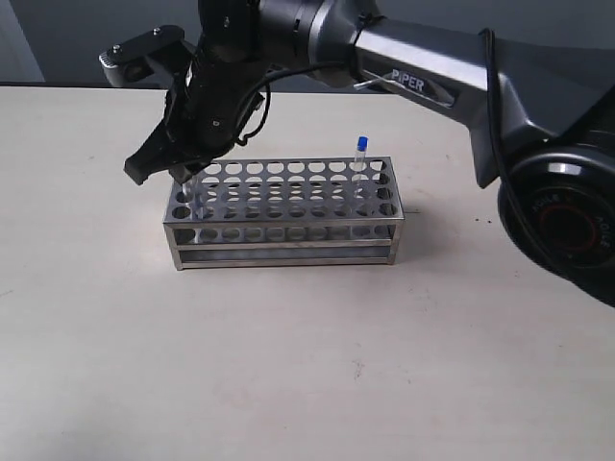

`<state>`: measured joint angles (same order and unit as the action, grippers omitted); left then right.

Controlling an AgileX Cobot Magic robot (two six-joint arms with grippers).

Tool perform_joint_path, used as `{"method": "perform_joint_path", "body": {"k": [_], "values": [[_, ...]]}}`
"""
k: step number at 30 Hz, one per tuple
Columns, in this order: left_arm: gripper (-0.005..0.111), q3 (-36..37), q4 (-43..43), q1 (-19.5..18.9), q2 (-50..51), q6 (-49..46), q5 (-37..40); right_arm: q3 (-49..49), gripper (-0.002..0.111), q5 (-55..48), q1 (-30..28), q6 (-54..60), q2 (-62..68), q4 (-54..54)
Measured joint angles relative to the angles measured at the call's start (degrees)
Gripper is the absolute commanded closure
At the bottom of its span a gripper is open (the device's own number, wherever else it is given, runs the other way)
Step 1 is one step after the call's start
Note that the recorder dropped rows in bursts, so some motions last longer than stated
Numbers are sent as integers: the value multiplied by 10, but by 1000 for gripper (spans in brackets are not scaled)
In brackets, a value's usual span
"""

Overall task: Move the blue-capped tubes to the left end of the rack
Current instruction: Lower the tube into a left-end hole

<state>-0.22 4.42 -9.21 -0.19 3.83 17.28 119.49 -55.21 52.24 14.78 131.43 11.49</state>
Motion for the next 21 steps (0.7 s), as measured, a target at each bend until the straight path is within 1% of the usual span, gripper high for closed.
{"method": "perform_joint_path", "body": {"k": [2,3,4,6,12,17,21], "values": [[106,0,0,0,0,0,0,0,71,0,0,0,0,0],[106,0,0,0,0,0,0,0,65,-1,0,0,1,0],[106,0,0,0,0,0,0,0,62,-1,0,0,1,0],[106,0,0,0,0,0,0,0,62,-4,0,-1,2,0],[106,0,0,0,0,0,0,15,70,-28,0,-4,3,6],[106,0,0,0,0,0,0,50,70,-95,0,-16,-4,5],[106,0,0,0,0,0,0,64,70,-135,0,-18,-46,-15]]}}
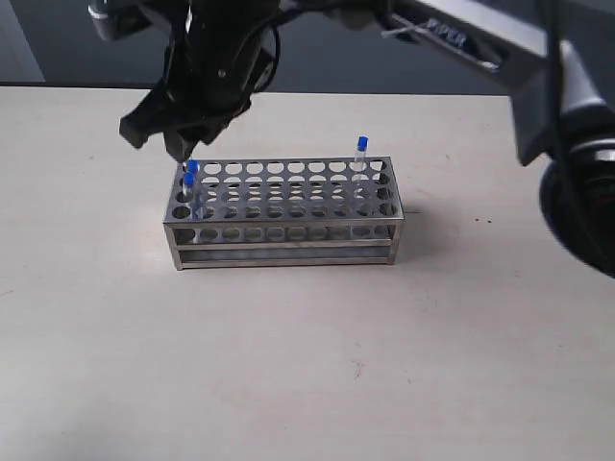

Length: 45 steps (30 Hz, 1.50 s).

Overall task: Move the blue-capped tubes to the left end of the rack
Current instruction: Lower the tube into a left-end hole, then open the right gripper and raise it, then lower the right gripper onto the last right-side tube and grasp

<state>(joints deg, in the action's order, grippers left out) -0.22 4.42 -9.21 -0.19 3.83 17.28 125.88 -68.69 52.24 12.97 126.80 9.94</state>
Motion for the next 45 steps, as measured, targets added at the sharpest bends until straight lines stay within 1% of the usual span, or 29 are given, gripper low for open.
{"method": "perform_joint_path", "body": {"k": [2,5,8,13,17,23,28,35,45], "values": [[106,0,0,0,0,0,0,2,70,-6,0,-6,-27,-36],[106,0,0,0,0,0,0,-2,70,-7,-4,-34,-65,-125],[106,0,0,0,0,0,0,-35,70,-7,-31,-54,-92,-164],[106,0,0,0,0,0,0,-143,70,-2,-98,-65,-128,-157],[106,0,0,0,0,0,0,-242,70,60,-145,-63,-152,-119],[106,0,0,0,0,0,0,-319,70,152,-153,-53,-152,-91],[106,0,0,0,0,0,0,-328,70,178,-153,-53,-152,-89],[106,0,0,0,0,0,0,-328,70,204,-157,-65,-150,-129],[106,0,0,0,0,0,0,-328,70,227,-160,-70,-110,-138]]}}
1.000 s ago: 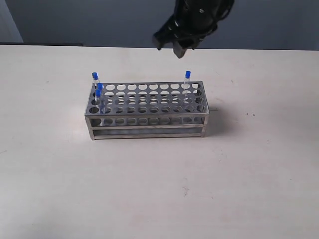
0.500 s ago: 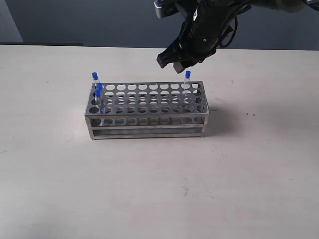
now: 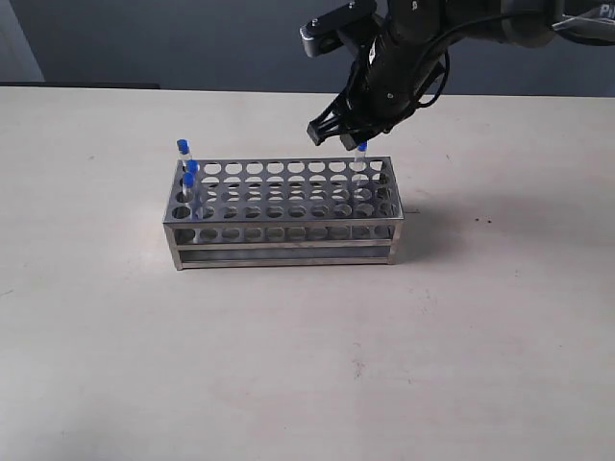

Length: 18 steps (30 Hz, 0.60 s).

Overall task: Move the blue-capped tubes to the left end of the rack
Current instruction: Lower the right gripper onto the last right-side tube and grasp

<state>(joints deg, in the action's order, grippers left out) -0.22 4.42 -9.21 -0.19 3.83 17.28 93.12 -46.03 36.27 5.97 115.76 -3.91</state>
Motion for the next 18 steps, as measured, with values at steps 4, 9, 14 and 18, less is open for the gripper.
{"method": "perform_joint_path", "body": {"k": [4,9,14,18], "values": [[106,0,0,0,0,0,0,0,70,16,0,-9,11,-1],[106,0,0,0,0,0,0,0,70,23,0,-16,26,-2],[106,0,0,0,0,0,0,0,77,23,-15,-39,40,3],[106,0,0,0,0,0,0,-2,101,23,-23,-42,41,26]]}}
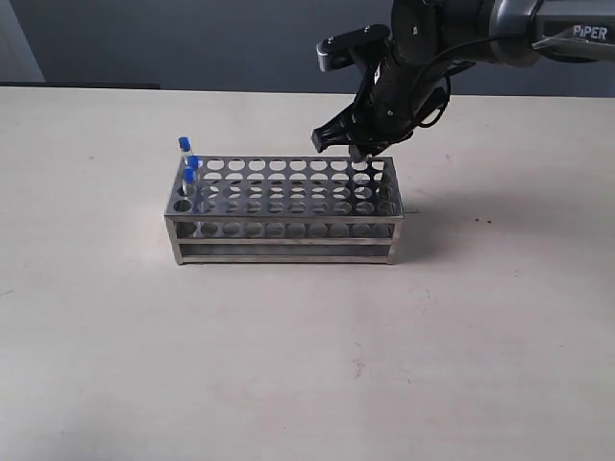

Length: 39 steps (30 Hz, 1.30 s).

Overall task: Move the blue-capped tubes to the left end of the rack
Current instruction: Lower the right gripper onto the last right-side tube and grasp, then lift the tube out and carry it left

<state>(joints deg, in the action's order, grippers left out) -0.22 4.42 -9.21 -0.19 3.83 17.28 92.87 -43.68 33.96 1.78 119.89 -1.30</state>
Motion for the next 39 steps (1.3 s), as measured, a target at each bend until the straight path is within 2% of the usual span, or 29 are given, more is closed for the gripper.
{"method": "perform_joint_path", "body": {"k": [2,11,26,39], "values": [[106,0,0,0,0,0,0,0,109,4,0,-1,0,6],[106,0,0,0,0,0,0,0,109,4,0,-1,-4,13],[106,0,0,0,0,0,0,0,109,-24,11,21,-111,21],[106,0,0,0,0,0,0,0,109,-24,113,150,-142,189]]}}
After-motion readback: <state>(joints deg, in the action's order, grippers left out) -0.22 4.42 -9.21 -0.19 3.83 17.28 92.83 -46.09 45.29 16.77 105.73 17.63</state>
